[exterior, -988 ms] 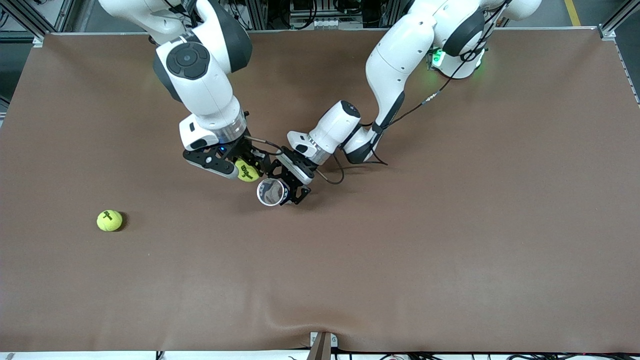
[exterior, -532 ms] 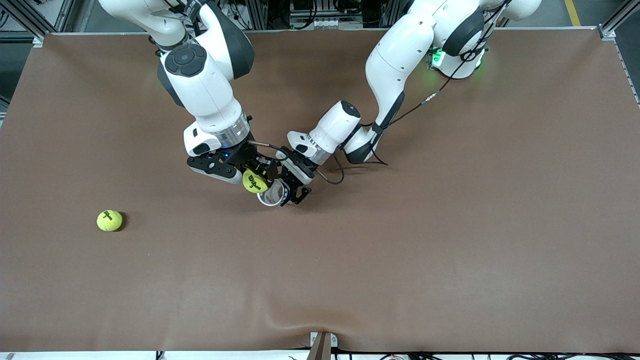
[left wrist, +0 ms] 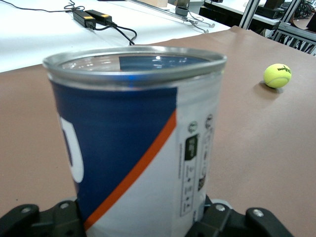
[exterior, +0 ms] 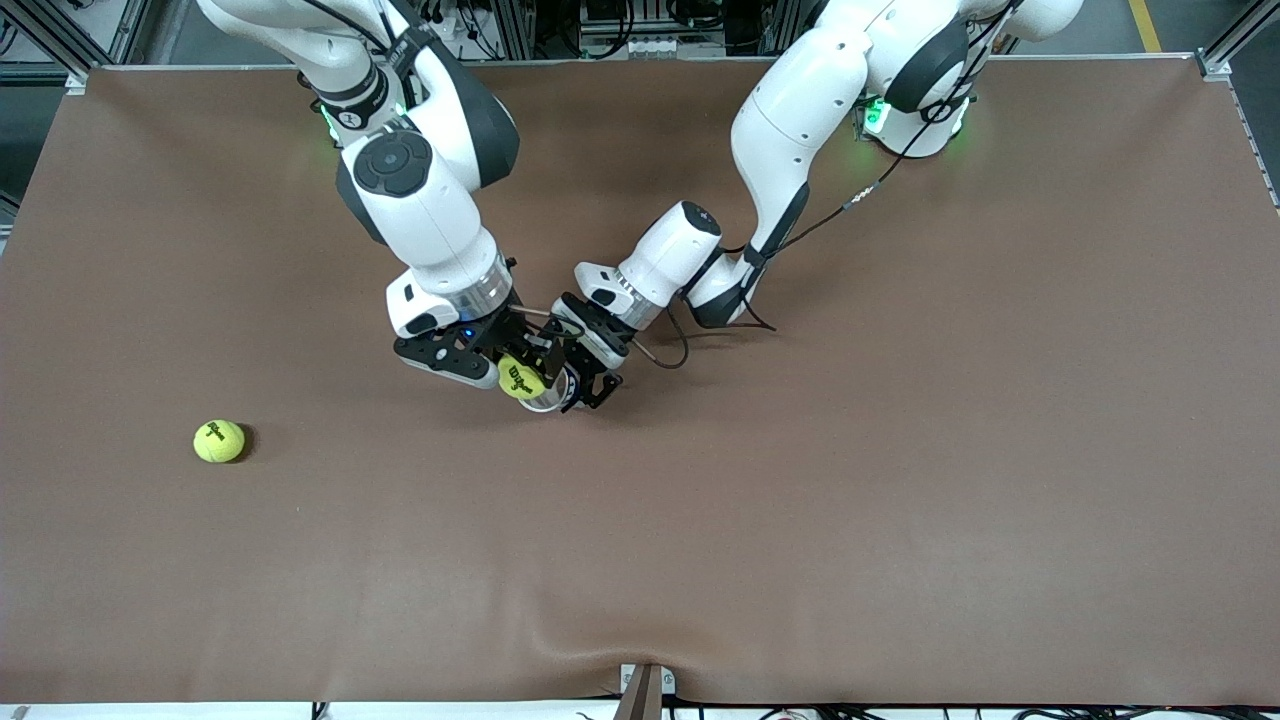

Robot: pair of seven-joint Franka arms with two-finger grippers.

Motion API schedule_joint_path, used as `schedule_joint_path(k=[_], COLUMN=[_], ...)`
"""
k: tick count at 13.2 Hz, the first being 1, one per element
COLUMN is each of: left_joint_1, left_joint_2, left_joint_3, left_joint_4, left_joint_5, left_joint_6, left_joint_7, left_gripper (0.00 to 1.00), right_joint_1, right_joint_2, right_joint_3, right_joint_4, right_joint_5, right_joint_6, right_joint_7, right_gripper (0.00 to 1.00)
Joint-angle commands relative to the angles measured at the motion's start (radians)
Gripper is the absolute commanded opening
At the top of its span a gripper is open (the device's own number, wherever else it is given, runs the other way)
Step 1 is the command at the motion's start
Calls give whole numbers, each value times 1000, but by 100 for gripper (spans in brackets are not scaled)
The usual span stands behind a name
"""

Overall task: Insert tennis ball vertically with right arm
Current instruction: 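Lower the ball into the can mouth with the right gripper, then open the right gripper to release the ball into the can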

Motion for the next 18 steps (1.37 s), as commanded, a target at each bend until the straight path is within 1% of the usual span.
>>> schedule_joint_path(k=[1, 3, 6, 7, 8, 9, 10, 11, 14, 18], left_joint_1=[-17, -20, -48, -48, -48, -48, -48, -51, -53, -57], left_joint_2=[29, 23, 17, 17, 17, 16, 14, 12, 16, 14], left_joint_3=[17, 17, 18, 18, 18, 20, 24, 29, 40, 40], left_joint_4=[20, 21, 26, 26, 26, 26, 27, 30, 69, 72], left_joint_5=[-25, -34, -88, -88, -88, -89, -88, -86, -83, -80], left_joint_6=[9, 9, 9, 9, 9, 9, 9, 9, 9, 9], left_joint_7=[3, 3, 3, 3, 3, 3, 5, 5, 12, 14], left_gripper=[73, 73, 73, 73, 73, 73, 73, 73, 73, 73], right_joint_1=[24, 27, 32, 32, 32, 32, 32, 32, 32, 30], right_joint_2=[23, 37, 49, 49, 49, 48, 48, 45, 39, 29], right_joint_3=[-6, -7, -11, -14, -17, -18, -20, -20, -26, -34], right_joint_4=[-1, -2, -9, -13, -15, -13, -13, -13, -13, -12], right_joint_5=[-9, -9, -9, -9, -9, -9, -9, -9, -9, -7], right_joint_6=[32, 34, 32, 32, 31, 31, 29, 26, 21, 18], right_joint_7=[-2, -1, -2, -2, -4, -2, -4, -4, -5, -11], right_gripper=[21, 21, 22, 28, 46, 74, 86, 100, 100, 100])
